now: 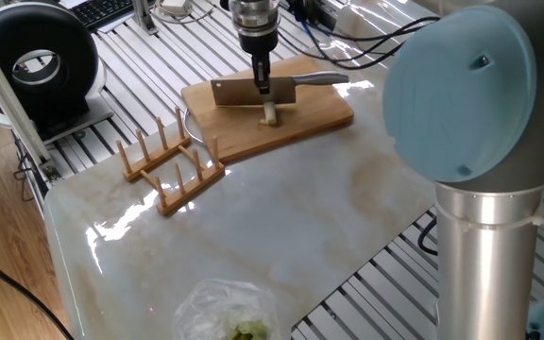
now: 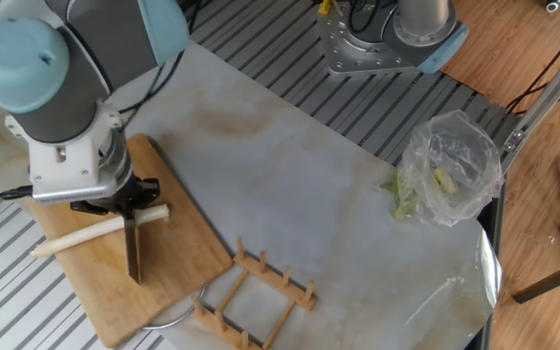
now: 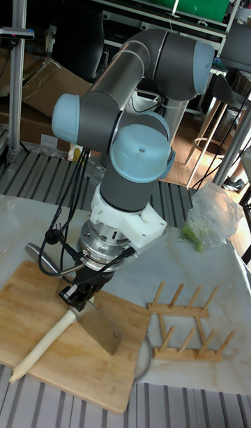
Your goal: Chop the scallions
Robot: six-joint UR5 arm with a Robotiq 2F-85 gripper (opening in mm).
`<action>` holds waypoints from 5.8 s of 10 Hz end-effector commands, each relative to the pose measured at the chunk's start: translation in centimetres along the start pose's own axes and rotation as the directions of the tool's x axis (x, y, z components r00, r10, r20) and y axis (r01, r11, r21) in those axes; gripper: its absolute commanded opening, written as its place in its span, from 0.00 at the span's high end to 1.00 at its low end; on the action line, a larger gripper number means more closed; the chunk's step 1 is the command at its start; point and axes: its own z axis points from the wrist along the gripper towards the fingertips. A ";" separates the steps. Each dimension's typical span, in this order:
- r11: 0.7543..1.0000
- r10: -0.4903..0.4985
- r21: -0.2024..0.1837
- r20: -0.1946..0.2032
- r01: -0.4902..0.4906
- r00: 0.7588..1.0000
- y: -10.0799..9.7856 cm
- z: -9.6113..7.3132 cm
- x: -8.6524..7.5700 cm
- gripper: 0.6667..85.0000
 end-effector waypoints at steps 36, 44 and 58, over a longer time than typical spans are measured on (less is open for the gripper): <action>0.999 -0.010 -0.034 0.102 0.013 0.995 0.2 -0.2 -1.4 0.99; 1.000 0.001 -0.029 0.148 0.003 0.989 -0.2 0.8 -2.4 0.99; 0.999 -0.016 -0.028 0.176 0.021 0.984 -0.4 1.3 0.2 0.99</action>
